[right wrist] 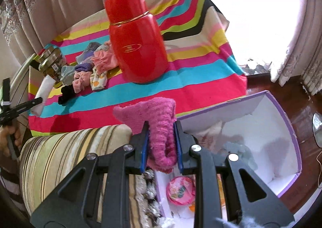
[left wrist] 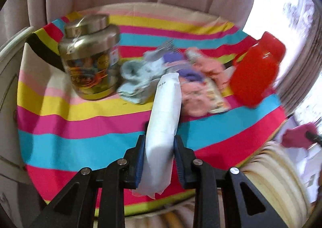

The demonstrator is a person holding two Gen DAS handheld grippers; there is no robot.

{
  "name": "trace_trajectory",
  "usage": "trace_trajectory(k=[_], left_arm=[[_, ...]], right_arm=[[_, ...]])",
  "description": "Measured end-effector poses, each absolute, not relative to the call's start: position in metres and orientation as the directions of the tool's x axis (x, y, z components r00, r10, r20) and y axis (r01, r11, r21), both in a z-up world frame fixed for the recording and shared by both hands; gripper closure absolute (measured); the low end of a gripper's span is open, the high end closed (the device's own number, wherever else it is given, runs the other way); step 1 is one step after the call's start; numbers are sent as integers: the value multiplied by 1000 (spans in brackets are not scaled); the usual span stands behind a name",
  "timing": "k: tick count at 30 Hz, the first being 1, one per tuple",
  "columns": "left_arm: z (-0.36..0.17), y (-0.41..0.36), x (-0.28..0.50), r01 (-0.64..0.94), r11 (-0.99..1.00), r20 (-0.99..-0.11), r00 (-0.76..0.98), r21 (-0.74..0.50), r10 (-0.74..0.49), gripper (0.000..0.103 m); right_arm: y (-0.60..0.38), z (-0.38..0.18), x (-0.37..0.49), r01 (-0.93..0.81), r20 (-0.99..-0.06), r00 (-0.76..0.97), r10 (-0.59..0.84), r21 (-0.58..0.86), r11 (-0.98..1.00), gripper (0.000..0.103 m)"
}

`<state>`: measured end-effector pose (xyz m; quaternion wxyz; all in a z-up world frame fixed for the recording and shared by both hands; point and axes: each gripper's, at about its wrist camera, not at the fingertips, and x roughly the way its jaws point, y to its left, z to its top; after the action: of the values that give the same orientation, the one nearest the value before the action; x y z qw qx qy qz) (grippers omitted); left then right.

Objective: Organize soft objects
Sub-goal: 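Carry the towel and magenta sock into the white box and open both tools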

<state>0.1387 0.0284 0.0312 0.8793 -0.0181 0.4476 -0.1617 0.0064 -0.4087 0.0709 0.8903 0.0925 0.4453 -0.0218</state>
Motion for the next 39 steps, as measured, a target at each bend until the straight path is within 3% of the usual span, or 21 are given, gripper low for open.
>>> trace_trajectory(k=[9, 17, 33, 37, 39], left_arm=[[54, -71, 91, 431, 840, -715, 468, -328, -519, 74], [60, -168, 64, 542, 739, -698, 343, -400, -629, 74], [54, -334, 43, 742, 614, -758, 231, -268, -610, 73], [51, -364, 42, 775, 583, -765, 214, -246, -607, 72], [48, -378, 44, 789, 568, -770, 206, -235, -604, 68]], right_arm=[[-448, 80, -26, 207, -777, 628, -42, 115, 972, 77], [-501, 82, -48, 338, -764, 626, -154, 88, 937, 77], [-566, 72, -63, 470, -759, 598, -259, 71, 880, 72], [-573, 69, -60, 482, -762, 584, -280, 48, 875, 60], [-577, 67, -59, 493, -763, 577, -290, 43, 869, 46]])
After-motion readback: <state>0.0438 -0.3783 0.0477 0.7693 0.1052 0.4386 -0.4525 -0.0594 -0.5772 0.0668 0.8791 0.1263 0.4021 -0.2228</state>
